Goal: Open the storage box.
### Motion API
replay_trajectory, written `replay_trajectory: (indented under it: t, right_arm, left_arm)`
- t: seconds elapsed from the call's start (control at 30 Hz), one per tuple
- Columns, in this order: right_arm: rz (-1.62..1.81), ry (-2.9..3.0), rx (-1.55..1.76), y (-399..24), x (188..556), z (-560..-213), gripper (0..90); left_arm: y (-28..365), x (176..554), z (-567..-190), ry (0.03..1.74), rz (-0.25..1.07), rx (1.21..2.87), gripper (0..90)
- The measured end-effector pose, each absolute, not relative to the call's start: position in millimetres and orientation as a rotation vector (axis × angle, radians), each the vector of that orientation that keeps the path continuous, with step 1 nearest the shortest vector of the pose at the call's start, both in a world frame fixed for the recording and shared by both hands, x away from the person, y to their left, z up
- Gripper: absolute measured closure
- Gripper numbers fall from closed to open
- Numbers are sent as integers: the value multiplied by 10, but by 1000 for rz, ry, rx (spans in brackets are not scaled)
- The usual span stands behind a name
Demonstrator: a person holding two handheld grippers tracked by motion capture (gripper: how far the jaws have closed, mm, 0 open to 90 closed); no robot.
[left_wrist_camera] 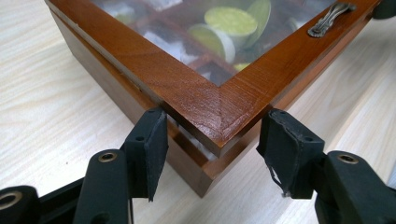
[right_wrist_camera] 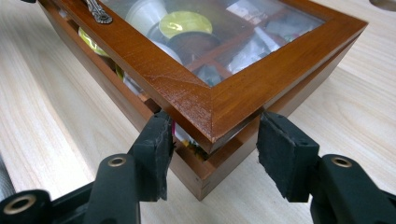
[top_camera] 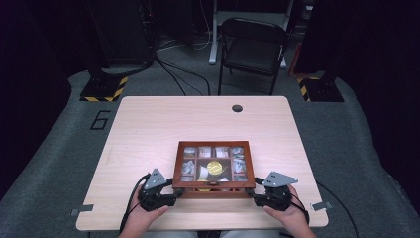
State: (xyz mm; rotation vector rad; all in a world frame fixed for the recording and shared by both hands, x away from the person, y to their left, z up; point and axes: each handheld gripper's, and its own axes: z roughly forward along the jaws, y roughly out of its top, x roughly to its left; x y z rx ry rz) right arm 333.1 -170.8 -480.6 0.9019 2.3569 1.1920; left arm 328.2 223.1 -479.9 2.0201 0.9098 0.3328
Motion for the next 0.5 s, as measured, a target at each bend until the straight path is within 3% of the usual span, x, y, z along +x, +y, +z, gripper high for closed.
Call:
replay_trajectory:
  t: [0.5]
  right_arm:
    - [1242, 2218, 971, -1656, 3345, -4548, 417]
  left_arm:
    - [2199, 3322, -4529, 949, 427, 1928, 368]
